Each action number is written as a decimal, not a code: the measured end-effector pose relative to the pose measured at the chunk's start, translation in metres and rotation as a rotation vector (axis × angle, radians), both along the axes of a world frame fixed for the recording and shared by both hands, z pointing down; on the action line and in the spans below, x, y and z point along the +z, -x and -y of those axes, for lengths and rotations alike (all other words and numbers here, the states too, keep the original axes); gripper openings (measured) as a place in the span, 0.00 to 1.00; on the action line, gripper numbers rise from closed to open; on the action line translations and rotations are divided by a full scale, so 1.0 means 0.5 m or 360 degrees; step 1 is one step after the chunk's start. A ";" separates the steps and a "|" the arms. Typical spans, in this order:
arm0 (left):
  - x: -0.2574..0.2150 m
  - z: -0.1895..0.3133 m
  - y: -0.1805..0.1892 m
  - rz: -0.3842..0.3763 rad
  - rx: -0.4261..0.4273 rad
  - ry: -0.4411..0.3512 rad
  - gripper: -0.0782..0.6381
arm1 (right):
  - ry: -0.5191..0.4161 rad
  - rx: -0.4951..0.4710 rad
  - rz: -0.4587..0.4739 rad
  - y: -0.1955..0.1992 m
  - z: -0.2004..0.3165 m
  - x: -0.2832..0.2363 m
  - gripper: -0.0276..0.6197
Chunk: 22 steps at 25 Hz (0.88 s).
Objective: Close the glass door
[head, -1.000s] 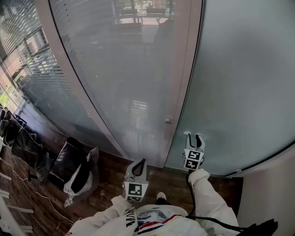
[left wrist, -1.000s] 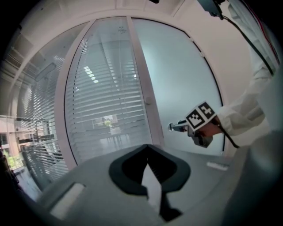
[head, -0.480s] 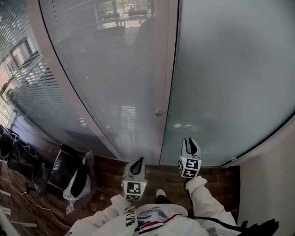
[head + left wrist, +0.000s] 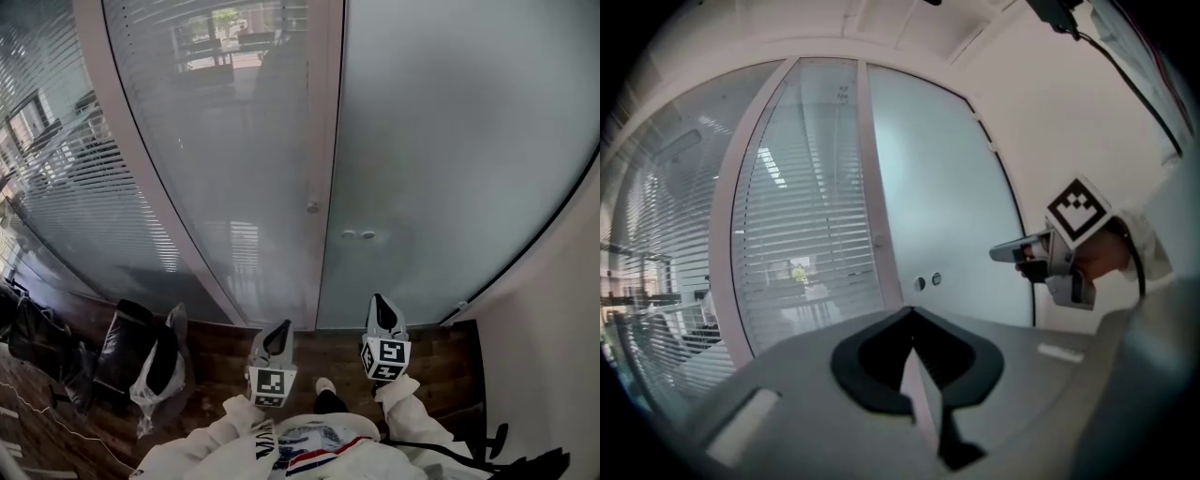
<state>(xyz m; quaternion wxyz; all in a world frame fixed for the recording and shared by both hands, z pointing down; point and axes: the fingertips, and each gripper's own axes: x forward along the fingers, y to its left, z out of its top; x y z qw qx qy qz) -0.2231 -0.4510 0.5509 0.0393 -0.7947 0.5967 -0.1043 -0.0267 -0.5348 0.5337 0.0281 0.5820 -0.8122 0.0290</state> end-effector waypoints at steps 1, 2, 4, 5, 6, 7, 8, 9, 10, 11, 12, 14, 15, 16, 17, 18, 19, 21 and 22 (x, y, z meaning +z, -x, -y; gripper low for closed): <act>-0.005 -0.015 -0.002 0.0000 0.0011 -0.0008 0.11 | -0.0012 0.0000 0.0004 -0.001 -0.026 -0.010 0.06; -0.009 -0.031 -0.005 0.0001 0.0022 -0.0015 0.11 | -0.0020 -0.0002 0.0002 -0.002 -0.052 -0.018 0.06; -0.016 -0.064 -0.013 0.0003 0.0037 -0.0032 0.11 | -0.0025 -0.0004 -0.0004 -0.007 -0.102 -0.026 0.06; -0.018 -0.082 -0.017 0.0006 0.0040 -0.0041 0.11 | -0.0021 -0.0004 -0.0004 -0.010 -0.126 -0.026 0.05; -0.019 -0.099 -0.021 0.0008 0.0043 -0.0049 0.11 | -0.0015 -0.0004 -0.0001 -0.015 -0.149 -0.024 0.05; -0.019 -0.117 -0.026 0.0008 0.0046 -0.0054 0.11 | -0.0008 -0.0004 0.0001 -0.020 -0.171 -0.022 0.05; -0.019 -0.134 -0.032 0.0005 0.0051 -0.0056 0.11 | -0.0001 -0.0004 0.0002 -0.025 -0.192 -0.020 0.05; -0.017 -0.149 -0.038 0.0000 0.0057 -0.0055 0.11 | 0.0004 -0.0004 0.0001 -0.030 -0.211 -0.018 0.05; -0.015 -0.163 -0.044 -0.0004 0.0062 -0.0051 0.11 | 0.0008 -0.0004 0.0000 -0.034 -0.229 -0.017 0.05; -0.012 -0.174 -0.047 -0.0007 0.0065 -0.0045 0.11 | 0.0012 -0.0005 -0.0002 -0.035 -0.244 -0.015 0.05; -0.009 -0.185 -0.048 -0.0009 0.0068 -0.0036 0.11 | 0.0018 -0.0008 -0.0004 -0.033 -0.259 -0.014 0.05; -0.004 -0.207 -0.047 -0.0013 0.0073 -0.0019 0.11 | 0.0036 -0.0022 -0.0008 -0.025 -0.288 -0.010 0.05; -0.001 -0.217 -0.049 -0.0014 0.0077 -0.0011 0.11 | 0.0050 -0.0033 -0.0007 -0.023 -0.302 -0.007 0.05; 0.001 -0.226 -0.053 -0.0013 0.0081 -0.0005 0.11 | 0.0064 -0.0044 -0.0004 -0.022 -0.315 -0.002 0.05; 0.004 -0.234 -0.058 -0.0011 0.0084 0.0001 0.11 | 0.0078 -0.0054 0.0000 -0.023 -0.326 0.003 0.05; 0.007 -0.239 -0.063 -0.0009 0.0086 0.0007 0.11 | 0.0091 -0.0062 0.0003 -0.026 -0.336 0.009 0.05; 0.008 -0.243 -0.068 -0.0006 0.0088 0.0014 0.11 | 0.0105 -0.0066 0.0006 -0.029 -0.344 0.015 0.05; 0.009 -0.249 -0.078 -0.0002 0.0096 0.0025 0.11 | 0.0126 -0.0065 0.0009 -0.036 -0.356 0.024 0.05; 0.009 -0.251 -0.083 0.0002 0.0101 0.0029 0.11 | 0.0121 -0.0059 -0.0004 -0.041 -0.361 0.024 0.05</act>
